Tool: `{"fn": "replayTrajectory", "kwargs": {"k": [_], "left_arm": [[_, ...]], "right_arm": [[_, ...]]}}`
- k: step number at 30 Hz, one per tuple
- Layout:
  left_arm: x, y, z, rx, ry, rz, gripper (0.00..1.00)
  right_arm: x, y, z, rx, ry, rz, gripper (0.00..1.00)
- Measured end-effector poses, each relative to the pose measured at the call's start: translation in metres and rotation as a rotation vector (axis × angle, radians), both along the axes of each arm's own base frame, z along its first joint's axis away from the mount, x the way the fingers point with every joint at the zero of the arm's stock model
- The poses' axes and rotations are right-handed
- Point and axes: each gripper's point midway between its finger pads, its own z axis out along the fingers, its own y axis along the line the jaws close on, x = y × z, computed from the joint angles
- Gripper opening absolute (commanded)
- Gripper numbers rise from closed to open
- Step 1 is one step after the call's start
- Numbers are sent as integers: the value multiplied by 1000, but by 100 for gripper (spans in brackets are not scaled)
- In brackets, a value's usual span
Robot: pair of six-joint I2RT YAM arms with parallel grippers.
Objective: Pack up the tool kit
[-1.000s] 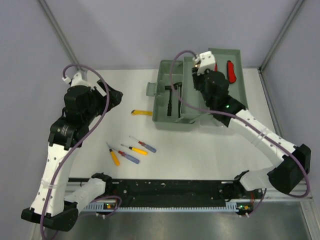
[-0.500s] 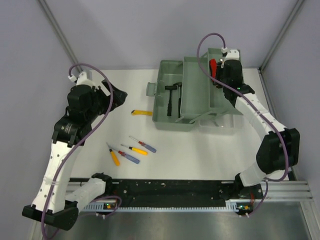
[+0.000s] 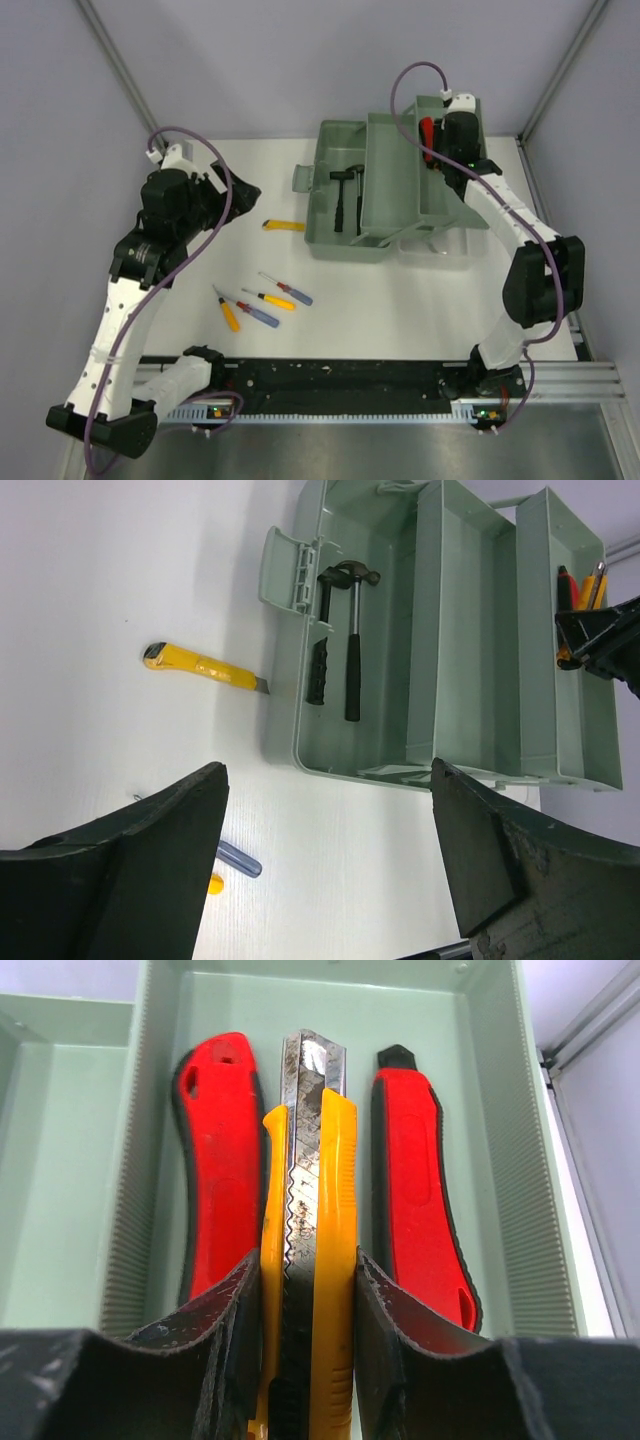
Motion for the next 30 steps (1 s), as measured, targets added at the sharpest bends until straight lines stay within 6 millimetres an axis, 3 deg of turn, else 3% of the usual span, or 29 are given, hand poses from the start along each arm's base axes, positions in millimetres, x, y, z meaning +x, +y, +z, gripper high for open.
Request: {"fn": "replayTrajectory", "kwargs": {"k": [3, 7, 14, 16, 18, 22, 26, 30], "left_arm": [[1, 0, -1, 1, 4, -1, 86], [2, -1, -3, 1, 9, -4, 86], [5, -4, -10, 1, 21, -11, 86], [7, -4, -14, 3, 27, -11, 95], [10, -4, -23, 12, 41, -13, 98], [23, -7, -55, 31, 101, -8, 99], [41, -10, -111, 59, 225, 4, 87], [64, -13, -168, 123, 337, -7, 87]], "right_arm": [[2, -6, -2, -8, -2, -20, 48], [4, -10, 0, -1, -11, -35, 60], [4, -7, 0, 26, -13, -23, 64], [2, -6, 5, 37, -18, -15, 65], [-5, -3, 15, 55, -28, 1, 67], [-30, 5, 60, 130, -96, 53, 68], [-63, 18, 111, 227, -184, 136, 68], [-97, 32, 141, 306, -240, 234, 69]]}}
